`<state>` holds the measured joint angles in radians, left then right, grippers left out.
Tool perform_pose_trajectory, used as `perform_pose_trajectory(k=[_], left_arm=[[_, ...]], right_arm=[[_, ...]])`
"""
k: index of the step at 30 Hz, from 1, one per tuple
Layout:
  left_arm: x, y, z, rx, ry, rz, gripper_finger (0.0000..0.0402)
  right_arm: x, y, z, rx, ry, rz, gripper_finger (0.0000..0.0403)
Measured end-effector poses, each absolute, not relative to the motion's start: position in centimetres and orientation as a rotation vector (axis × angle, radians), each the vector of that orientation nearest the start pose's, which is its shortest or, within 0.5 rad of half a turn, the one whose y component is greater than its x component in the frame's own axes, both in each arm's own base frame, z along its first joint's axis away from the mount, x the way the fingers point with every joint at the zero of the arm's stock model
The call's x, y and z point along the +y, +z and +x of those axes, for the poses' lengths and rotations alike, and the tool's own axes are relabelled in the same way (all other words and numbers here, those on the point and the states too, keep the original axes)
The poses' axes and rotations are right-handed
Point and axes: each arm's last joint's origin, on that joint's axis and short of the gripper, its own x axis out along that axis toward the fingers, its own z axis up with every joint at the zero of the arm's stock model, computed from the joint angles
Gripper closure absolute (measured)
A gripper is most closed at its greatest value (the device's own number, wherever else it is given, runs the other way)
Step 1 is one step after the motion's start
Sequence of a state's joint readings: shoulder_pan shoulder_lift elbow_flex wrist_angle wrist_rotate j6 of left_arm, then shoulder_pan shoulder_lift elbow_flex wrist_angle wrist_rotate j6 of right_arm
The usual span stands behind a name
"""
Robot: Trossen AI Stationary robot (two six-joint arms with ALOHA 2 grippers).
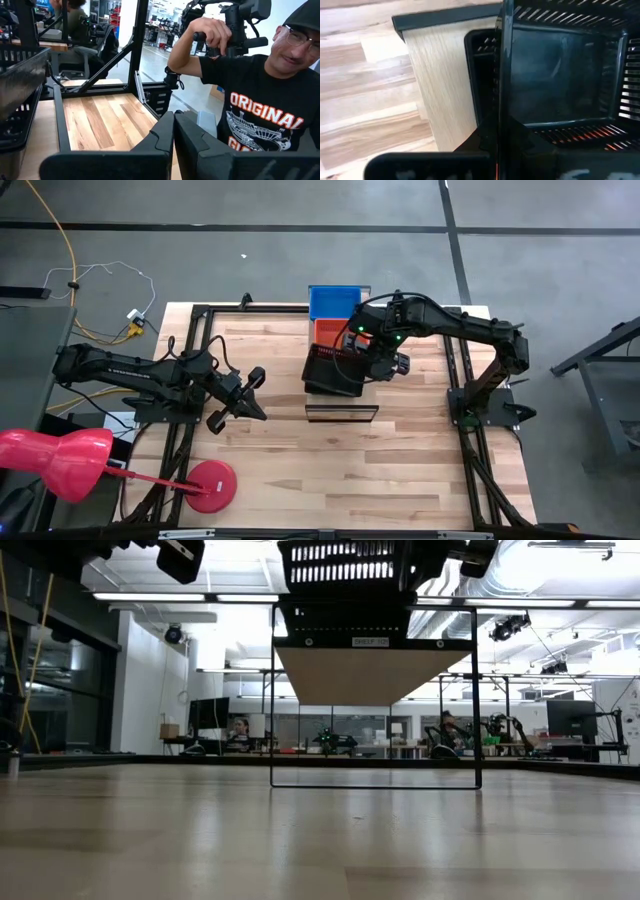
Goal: Stack baskets on shelf by color
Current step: Stack the black bin on top of the black bins on the shelf
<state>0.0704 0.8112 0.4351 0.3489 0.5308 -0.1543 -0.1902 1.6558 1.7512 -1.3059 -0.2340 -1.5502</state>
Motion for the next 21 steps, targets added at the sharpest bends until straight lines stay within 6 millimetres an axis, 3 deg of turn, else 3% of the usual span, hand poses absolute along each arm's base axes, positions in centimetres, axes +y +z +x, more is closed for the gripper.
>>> perform_pose_trajectory(k=[10,21], left_arm=[[-0.19,25.82,18.14,0.062,-0.458,-0.160,0.0402],[-0.19,25.83,18.14,0.062,-0.458,-0.160,0.0402]], right_arm=[[-5.09,36.05,31.04,0.803,0.943,-1.065,0.0392],[-5.38,36.08,31.13,0.826,0.902,-1.058,0.0317]])
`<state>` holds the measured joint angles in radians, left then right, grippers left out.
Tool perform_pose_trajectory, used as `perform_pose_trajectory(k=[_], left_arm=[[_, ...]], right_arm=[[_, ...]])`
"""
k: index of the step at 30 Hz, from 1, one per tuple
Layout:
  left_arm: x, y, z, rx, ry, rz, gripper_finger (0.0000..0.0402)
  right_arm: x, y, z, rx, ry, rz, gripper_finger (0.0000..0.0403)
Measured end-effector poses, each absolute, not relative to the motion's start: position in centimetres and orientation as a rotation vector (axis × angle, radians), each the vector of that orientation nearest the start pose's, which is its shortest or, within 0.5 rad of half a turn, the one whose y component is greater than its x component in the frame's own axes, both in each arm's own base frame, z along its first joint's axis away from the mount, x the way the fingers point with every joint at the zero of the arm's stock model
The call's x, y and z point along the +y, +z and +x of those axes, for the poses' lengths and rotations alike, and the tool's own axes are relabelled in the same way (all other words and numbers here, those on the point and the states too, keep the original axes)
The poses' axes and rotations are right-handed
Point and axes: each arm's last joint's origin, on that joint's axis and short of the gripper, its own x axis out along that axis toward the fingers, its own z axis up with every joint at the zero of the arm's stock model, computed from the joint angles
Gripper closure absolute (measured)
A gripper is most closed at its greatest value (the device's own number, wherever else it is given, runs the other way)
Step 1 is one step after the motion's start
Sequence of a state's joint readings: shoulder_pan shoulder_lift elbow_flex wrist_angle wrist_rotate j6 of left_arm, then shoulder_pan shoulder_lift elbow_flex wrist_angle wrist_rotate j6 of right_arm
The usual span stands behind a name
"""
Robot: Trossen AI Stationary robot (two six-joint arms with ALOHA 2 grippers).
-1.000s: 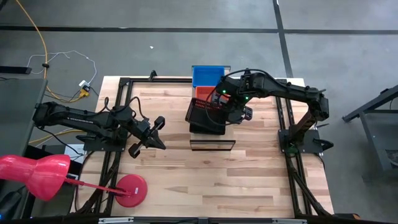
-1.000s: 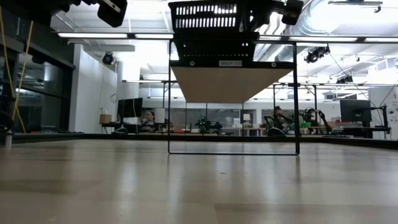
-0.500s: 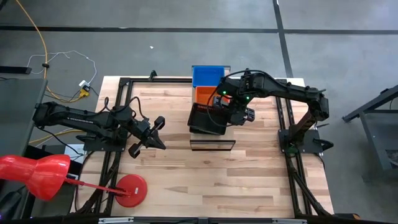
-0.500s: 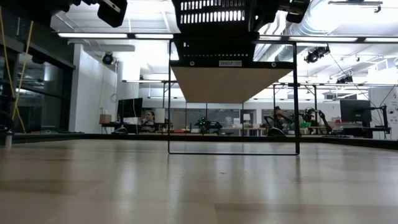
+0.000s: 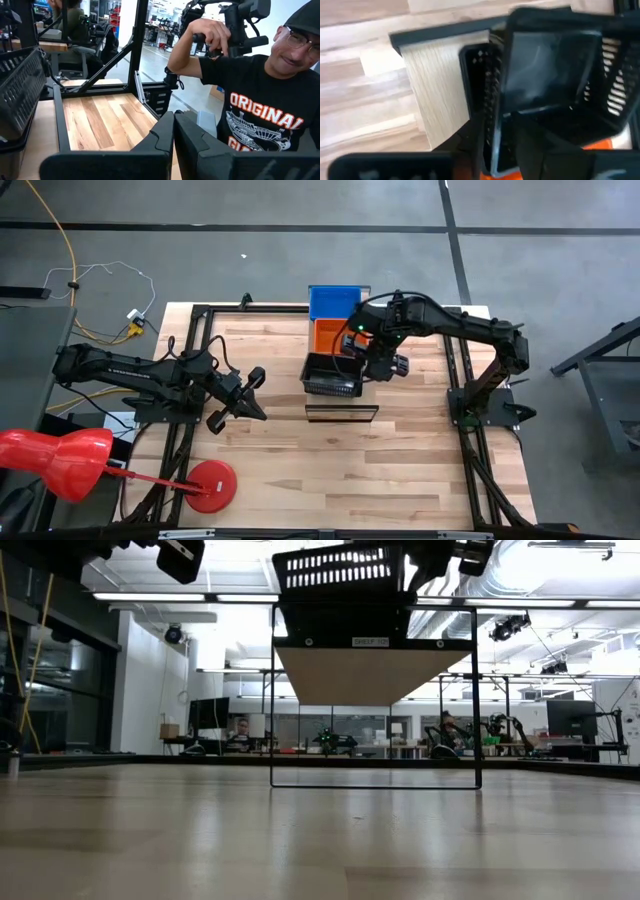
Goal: Stack baskets on shelf by color
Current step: Stack the black bin on top of the black bins on the shelf, then return to Home Position
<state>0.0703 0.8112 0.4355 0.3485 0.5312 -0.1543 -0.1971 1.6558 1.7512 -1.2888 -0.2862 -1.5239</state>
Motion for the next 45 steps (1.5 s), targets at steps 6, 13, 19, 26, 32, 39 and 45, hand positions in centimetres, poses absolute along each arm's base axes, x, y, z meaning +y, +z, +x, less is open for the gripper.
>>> perform_pose_trajectory(k=[6,13,19,26,32,39,45], left_arm=[[-0.2,25.8,18.1,0.062,-0.458,-0.160,0.0401],[-0.2,25.7,18.1,0.077,-0.457,-0.164,0.0402],[-0.2,25.7,18.1,0.066,-0.456,-0.120,0.0401],[0.6,25.7,18.3,0.022,-0.278,0.131,0.0402],[2.5,25.3,17.9,0.088,-0.070,0.302,0.0402],[6.0,24.8,16.9,0.104,-0.121,0.321,0.0402],[9.3,24.8,15.1,0.100,-0.099,0.211,0.0402]], right_arm=[[-6.0,36.4,31.3,0.893,0.790,-1.144,0.0283],[-5.8,38.7,30.3,0.851,0.727,-1.187,0.0272],[-5.3,41.6,29.3,0.702,0.667,-1.088,0.0272],[-4.8,43.7,28.8,0.601,0.624,-0.669,0.0272],[-5.0,43.5,28.8,0.670,0.546,-0.451,0.0272],[-5.1,42.9,27.9,0.810,0.508,-0.297,0.0272],[-5.6,42.5,26.9,0.857,0.566,-0.177,0.0272]])
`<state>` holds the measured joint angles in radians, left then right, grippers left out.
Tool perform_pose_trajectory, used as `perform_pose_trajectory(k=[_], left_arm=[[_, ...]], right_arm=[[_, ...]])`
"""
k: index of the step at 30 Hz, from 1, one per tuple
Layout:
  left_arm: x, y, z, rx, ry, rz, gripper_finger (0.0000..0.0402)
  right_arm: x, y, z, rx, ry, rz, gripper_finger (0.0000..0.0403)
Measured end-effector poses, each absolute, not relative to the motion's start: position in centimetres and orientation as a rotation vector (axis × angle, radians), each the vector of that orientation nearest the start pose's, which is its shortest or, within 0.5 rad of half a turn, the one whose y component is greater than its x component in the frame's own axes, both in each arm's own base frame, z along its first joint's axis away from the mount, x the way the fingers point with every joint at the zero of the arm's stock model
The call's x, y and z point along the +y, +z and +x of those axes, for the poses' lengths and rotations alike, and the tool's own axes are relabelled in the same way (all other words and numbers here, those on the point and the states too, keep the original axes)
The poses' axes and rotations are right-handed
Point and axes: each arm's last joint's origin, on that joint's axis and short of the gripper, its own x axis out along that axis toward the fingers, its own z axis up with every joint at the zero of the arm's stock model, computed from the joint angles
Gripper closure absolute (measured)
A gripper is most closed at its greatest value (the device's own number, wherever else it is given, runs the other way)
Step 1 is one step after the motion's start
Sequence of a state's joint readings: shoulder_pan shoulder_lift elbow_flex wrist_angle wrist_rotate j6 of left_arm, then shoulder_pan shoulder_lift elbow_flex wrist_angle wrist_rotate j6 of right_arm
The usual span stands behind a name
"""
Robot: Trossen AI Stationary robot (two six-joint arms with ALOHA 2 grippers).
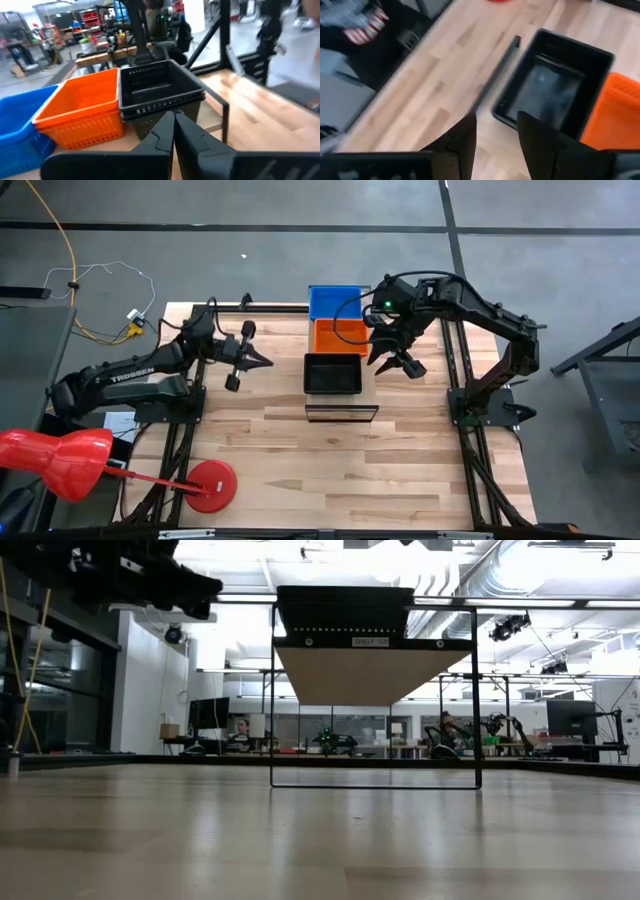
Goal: Stack baskets on shelf by color
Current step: Return to Home Position
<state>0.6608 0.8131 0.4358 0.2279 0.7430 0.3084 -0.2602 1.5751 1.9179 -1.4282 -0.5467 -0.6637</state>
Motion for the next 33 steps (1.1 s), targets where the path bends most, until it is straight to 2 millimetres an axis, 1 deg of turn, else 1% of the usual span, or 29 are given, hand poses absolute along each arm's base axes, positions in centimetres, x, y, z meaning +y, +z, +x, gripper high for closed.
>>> perform_pose_trajectory(k=[3,6,8,10,12,15,17,20,22,25,28,31,33], left_arm=[[9.7,24.8,14.5,0.090,-0.134,0.162,0.0402],[9.5,24.8,14.2,0.104,-0.140,0.144,0.0402],[9.1,24.7,14.0,0.125,-0.141,0.131,0.0401],[8.7,24.7,13.7,0.139,-0.148,0.136,0.0401],[8.3,24.6,13.4,0.157,-0.150,0.132,0.0401],[7.7,24.8,13.0,0.170,-0.121,0.136,0.0401],[7.4,25.0,12.7,0.164,-0.103,0.142,0.0401],[6.9,25.6,12.4,0.129,-0.103,0.154,0.0401],[6.6,25.8,12.2,0.110,-0.112,0.159,0.0401],[6.1,26.1,12.1,0.089,-0.130,0.144,0.0402],[5.7,26.2,12.2,0.083,-0.155,0.122,0.0401],[5.3,26.1,12.5,0.073,-0.189,0.116,0.0401],[5.0,25.6,12.7,0.032,-0.213,0.112,0.0401]], right_arm=[[-6.2,42.4,26.6,0.851,0.581,-0.100,0.0272],[-7.2,42.8,25.7,0.837,0.536,-0.068,0.0272],[-7.9,43.5,24.8,0.791,0.499,-0.058,0.0272],[-8.2,44.1,23.6,0.705,0.468,-0.078,0.0272],[-8.4,43.8,22.3,0.642,0.404,-0.072,0.0272],[-8.5,41.7,20.6,0.555,0.278,-0.059,0.0272],[-8.4,40.0,19.4,0.488,0.137,-0.038,0.0272],[-7.9,37.4,17.7,0.337,-0.091,0.032,0.0272],[-7.2,35.5,16.9,0.227,-0.177,0.075,0.0272],[-6.0,32.9,15.9,0.056,-0.209,0.088,0.0272],[-5.0,30.6,15.4,-0.090,-0.201,0.088,0.0272],[-4.2,28.6,15.0,-0.163,-0.177,0.103,0.0272],[-3.8,27.6,15.0,-0.185,-0.154,0.127,0.0272]])
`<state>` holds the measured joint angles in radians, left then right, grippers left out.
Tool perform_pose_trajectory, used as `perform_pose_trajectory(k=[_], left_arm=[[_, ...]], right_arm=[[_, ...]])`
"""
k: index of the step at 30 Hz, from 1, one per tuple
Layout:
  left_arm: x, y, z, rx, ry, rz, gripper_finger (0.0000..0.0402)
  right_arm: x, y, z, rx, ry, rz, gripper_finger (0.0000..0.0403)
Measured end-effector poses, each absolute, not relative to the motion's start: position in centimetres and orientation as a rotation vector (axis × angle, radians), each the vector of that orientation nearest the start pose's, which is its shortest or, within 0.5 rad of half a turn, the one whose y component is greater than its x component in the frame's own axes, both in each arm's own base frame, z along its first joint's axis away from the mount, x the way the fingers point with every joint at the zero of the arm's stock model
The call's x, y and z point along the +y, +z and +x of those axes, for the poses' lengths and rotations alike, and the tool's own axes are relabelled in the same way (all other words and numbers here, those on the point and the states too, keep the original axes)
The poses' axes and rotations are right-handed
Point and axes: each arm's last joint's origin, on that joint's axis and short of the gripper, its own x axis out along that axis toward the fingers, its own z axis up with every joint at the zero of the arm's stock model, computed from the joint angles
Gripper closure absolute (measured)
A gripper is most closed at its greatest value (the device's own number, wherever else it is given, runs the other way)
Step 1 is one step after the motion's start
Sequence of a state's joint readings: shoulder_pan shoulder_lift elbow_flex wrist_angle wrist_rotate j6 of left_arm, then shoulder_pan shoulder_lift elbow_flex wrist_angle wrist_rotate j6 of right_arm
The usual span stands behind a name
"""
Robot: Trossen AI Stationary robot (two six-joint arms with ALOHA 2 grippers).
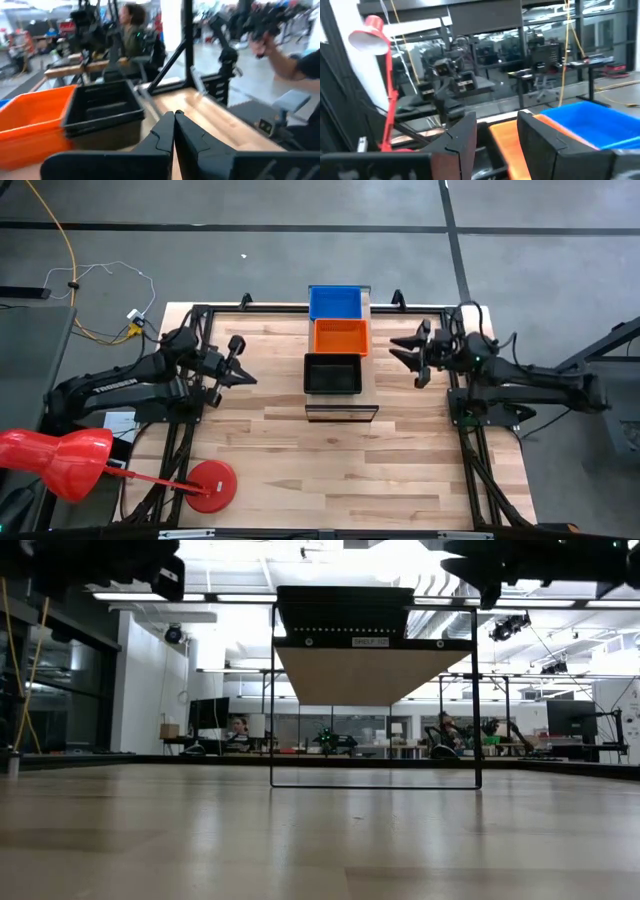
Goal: Stack baskets on shelf by color
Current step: Return to Home Position
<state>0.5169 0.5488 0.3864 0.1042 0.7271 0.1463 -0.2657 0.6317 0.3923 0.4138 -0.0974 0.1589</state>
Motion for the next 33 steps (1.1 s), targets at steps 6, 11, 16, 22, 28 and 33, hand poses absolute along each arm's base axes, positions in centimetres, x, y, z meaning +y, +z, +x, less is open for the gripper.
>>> perform_pose_trajectory(k=[6,11,16,22,28,33], left_arm=[[4.0,22.7,13.1,-0.058,-0.280,0.047,0.0401],[3.9,22.3,13.1,-0.060,-0.255,-0.012,0.0401],[4.0,22.0,13.2,-0.028,-0.244,-0.067,0.0402],[3.7,21.0,13.3,0.038,-0.236,-0.109,0.0401],[2.8,18.4,13.2,0.060,-0.227,-0.092,0.0401],[2.3,17.4,12.6,0.020,-0.341,-0.055,0.0402]], right_arm=[[-2.6,26.2,15.2,-0.151,-0.015,0.174,0.0272],[-1.9,26.1,15.3,-0.143,0.058,0.147,0.0272],[-1.9,26.0,15.4,-0.127,0.042,0.084,0.0272],[-1.8,25.1,15.4,-0.036,0.062,0.085,0.0272],[-2.0,25.4,15.4,-0.064,-0.005,0.117,0.0272],[-2.0,25.6,15.4,-0.090,-0.010,0.090,0.0272]])
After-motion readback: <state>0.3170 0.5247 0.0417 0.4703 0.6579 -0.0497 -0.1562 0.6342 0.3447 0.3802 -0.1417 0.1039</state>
